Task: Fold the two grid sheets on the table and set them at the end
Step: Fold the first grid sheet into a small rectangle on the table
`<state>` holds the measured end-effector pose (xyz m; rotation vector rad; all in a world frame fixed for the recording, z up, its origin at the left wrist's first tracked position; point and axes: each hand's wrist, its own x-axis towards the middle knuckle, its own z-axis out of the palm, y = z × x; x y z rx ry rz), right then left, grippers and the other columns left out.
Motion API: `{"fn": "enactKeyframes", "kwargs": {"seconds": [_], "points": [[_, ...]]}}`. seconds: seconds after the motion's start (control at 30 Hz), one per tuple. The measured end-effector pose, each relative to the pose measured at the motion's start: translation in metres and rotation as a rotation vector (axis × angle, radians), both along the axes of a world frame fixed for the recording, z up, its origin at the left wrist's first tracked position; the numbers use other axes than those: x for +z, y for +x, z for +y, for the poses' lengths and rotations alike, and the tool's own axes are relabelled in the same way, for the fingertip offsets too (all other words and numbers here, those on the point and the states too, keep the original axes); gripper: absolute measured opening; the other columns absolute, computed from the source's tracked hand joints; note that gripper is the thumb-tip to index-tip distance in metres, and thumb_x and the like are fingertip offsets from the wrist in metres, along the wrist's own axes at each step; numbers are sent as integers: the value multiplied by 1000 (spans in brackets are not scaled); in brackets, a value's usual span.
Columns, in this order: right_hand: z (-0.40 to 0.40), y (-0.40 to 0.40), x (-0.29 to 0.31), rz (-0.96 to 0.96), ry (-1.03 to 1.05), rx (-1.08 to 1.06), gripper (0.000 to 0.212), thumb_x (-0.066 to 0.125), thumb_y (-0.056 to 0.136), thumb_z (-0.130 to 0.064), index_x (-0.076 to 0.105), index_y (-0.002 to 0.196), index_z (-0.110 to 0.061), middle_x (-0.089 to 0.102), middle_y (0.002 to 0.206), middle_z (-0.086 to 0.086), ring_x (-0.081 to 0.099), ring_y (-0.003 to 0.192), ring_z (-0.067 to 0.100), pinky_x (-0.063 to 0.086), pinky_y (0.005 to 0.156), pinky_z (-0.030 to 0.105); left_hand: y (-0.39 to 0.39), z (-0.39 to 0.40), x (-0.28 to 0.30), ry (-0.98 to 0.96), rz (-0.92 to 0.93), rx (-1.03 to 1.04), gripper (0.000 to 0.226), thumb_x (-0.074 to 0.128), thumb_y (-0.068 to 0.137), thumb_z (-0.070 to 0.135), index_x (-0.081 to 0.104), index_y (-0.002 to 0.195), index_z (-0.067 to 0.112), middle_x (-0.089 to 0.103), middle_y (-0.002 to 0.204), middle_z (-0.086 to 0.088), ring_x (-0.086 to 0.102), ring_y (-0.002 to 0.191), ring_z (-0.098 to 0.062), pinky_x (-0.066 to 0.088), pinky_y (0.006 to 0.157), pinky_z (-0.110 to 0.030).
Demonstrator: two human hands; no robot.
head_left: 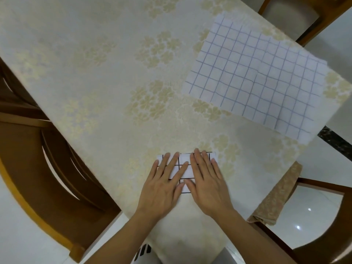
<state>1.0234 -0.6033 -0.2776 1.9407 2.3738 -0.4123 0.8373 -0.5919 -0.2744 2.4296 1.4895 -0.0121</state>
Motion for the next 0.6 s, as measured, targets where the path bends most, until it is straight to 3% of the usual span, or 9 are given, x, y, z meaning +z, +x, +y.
{"fn": "enactKeyframes", "kwargs": {"seconds": [0.23,0.43,0.6], "points": [[-10,10,3,-23,28,-75,80,22,100,-62,14,156,-5,10,165,12,7,153,25,18,121,51,-13,-2,2,2,54,73,70,30,102,55,11,158,17,5,166,-9,3,153,-25,21,121,-49],[12,-5,9,-3,50,-16,70,23,103,-50,14,156,-5,8,165,12,3,153,24,15,122,48,4,10,4,25,-15,28,62,29,104,43,14,157,14,8,165,-10,5,153,-25,19,122,-48],[15,2,-1,-28,12,-20,72,22,103,-53,11,156,-6,5,165,10,1,153,23,17,122,48,6,15,-5,-2,19,13,63,27,103,44,12,158,16,6,166,-9,3,153,-24,18,122,-47]]}}
